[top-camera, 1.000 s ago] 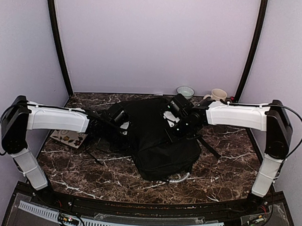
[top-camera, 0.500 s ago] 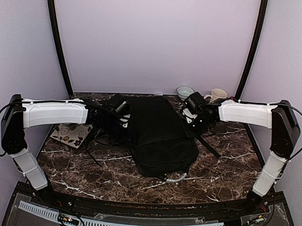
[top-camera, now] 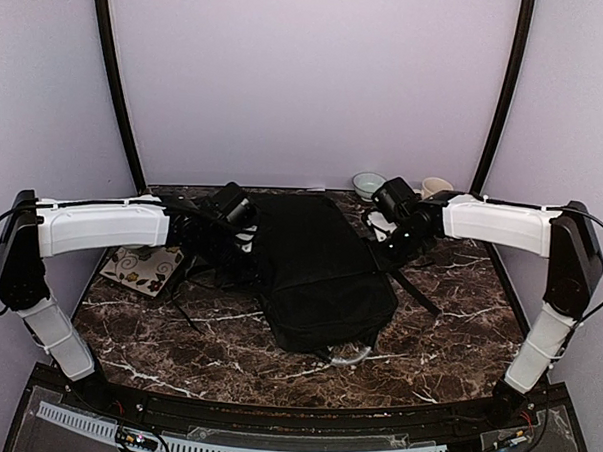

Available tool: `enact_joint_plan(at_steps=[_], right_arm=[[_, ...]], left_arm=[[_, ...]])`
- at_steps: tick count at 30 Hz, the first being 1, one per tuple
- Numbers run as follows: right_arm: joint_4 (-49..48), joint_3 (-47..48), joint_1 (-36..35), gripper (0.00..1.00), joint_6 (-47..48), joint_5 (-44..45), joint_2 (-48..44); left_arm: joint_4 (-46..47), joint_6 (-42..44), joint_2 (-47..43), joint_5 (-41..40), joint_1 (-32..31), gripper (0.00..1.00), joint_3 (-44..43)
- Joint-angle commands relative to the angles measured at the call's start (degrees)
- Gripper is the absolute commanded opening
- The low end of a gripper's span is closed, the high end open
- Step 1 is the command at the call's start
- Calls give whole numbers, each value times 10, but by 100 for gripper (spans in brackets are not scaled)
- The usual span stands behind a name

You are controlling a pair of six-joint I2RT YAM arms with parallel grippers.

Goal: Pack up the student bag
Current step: Zip the student bag into the second largest pocket of the bag, then put down the student bag at the center of the board, then reset both arms

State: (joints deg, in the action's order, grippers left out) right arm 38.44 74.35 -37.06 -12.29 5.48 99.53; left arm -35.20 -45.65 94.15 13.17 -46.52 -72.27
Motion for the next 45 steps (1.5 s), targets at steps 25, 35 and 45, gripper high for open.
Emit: enact_joint_plan(at_steps=[25,35,45], right_arm=[[-57,-21,38,45,-7,15,-120],[-99,-12,71,78,4,63,-202],[-134,-75,75,83,-7,104,-304]], left_arm=[[-4,41,-119,-47,5,66,83],[-71,121,-174,-186,32,88,22],[18,254,-221,-361,138,92,100]])
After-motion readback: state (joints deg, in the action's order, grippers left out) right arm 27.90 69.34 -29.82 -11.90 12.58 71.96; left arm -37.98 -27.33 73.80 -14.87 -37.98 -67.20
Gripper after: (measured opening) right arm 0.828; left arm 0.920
